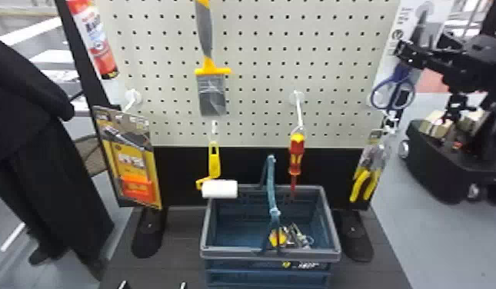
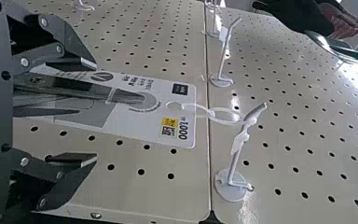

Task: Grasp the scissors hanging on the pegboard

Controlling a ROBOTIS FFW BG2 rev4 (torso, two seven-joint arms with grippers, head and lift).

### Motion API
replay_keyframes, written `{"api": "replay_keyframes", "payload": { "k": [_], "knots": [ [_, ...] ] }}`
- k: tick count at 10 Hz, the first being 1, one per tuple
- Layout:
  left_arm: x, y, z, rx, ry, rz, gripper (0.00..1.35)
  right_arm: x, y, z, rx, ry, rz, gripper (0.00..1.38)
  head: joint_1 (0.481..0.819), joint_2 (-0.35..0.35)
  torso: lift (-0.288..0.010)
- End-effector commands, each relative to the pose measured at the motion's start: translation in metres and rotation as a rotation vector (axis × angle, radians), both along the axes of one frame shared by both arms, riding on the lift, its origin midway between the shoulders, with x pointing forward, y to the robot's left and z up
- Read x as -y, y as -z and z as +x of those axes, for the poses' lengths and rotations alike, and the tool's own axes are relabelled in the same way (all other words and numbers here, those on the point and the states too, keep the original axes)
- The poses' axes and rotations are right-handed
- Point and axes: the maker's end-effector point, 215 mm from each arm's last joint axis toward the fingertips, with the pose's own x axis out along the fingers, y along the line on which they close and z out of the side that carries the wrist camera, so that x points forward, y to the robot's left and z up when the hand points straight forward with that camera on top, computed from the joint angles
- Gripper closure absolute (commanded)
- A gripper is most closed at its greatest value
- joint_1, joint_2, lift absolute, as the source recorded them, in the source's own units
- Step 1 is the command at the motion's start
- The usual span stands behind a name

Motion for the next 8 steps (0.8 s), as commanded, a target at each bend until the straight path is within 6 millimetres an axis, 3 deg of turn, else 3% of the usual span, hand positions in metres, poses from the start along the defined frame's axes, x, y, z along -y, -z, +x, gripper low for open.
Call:
{"api": "replay_keyframes", "payload": {
  "k": [1, 2, 8],
  "knots": [
    [-0.0001, 0.0013, -0.0001, -0.003, -0.001, 0.0, 0.37, 0.0008, 0.001, 0.0003, -0.005, -0.001, 0.008, 1.12, 0.549, 0.0, -0.1],
    [0.0005, 0.0009, -0.0002, -0.001, 0.0, -0.002, 0.37, 0.0018, 0.0017, 0.0008, -0.009, -0.002, 0.016, 1.29, 0.549, 0.0, -0.1],
    [0.0004, 0.0018, -0.0004, -0.002, 0.0, -0.001, 0.37, -0.0002, 0.0055, 0.0014, -0.02, -0.005, 0.013, 1.28, 0.549, 0.0, -0.1]
  ]
}}
